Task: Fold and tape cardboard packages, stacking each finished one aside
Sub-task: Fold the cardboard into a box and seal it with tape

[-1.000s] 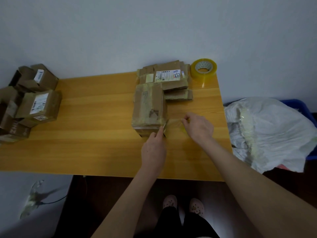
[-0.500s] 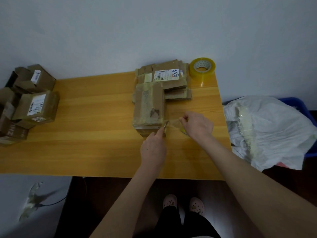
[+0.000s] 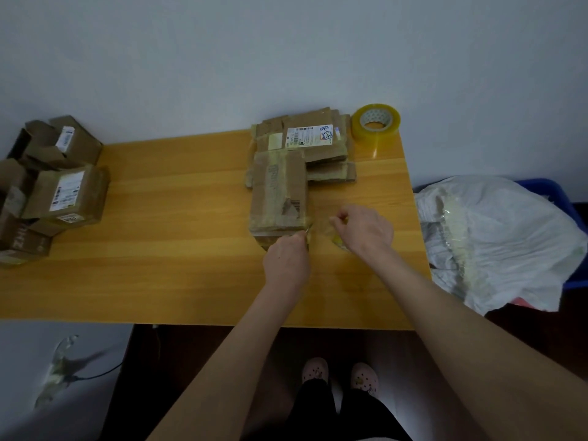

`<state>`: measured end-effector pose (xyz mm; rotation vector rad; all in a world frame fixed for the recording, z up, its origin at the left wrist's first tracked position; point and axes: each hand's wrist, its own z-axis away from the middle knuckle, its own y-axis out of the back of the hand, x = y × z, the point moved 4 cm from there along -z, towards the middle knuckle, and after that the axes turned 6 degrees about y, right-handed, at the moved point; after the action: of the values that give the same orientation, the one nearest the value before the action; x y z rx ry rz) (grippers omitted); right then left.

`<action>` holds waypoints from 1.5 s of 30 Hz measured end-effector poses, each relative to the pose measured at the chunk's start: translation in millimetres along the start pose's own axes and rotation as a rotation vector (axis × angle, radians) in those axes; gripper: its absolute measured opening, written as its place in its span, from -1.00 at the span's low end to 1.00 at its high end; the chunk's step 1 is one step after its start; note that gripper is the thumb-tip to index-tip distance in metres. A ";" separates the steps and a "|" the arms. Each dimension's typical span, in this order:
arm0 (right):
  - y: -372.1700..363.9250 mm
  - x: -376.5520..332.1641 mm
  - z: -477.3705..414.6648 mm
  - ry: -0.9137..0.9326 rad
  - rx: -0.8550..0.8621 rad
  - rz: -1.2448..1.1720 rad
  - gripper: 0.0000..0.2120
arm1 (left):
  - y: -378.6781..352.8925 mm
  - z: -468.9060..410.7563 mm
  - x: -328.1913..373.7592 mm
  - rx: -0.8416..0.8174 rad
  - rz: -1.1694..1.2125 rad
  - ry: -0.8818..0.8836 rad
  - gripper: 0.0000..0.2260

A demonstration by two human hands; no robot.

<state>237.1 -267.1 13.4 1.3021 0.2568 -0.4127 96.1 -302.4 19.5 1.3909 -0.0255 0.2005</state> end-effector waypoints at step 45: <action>-10.1 28.8 6.6 -0.073 0.122 -0.682 -0.43 | 13.5 -52.1 24.2 0.087 0.427 -0.224 -0.78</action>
<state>258.4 -279.9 -5.6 1.2921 0.6255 -1.0637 112.6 -246.1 26.5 1.4771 -0.5080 0.4030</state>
